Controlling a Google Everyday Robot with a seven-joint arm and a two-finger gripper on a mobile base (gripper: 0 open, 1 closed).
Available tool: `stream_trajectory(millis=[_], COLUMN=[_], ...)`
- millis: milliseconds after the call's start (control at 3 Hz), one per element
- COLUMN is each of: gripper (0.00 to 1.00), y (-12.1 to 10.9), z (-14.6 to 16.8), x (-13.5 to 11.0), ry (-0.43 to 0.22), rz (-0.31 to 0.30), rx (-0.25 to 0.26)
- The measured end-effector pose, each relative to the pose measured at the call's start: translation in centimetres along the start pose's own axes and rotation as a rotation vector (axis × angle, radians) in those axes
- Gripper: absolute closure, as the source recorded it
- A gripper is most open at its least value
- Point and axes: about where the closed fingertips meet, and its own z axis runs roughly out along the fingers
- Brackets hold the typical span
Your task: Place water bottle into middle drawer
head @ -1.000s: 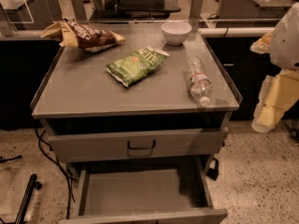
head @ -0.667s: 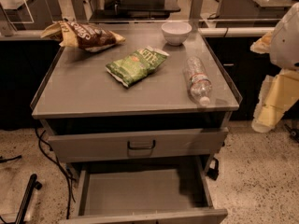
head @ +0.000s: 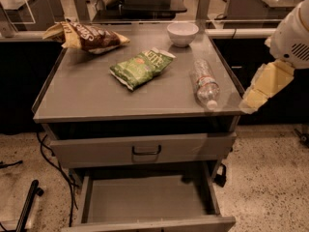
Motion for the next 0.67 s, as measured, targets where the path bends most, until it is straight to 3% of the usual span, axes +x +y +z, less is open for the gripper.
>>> stream_trajectory(millis=[333,667], gripper=[0.0,0.0], y=[-3.2,-4.5], z=[2.0,4.2], x=[-0.5,-1.4], ry=[-0.076,-0.14], rz=[0.196,0.351], rx=[0.087,0.167])
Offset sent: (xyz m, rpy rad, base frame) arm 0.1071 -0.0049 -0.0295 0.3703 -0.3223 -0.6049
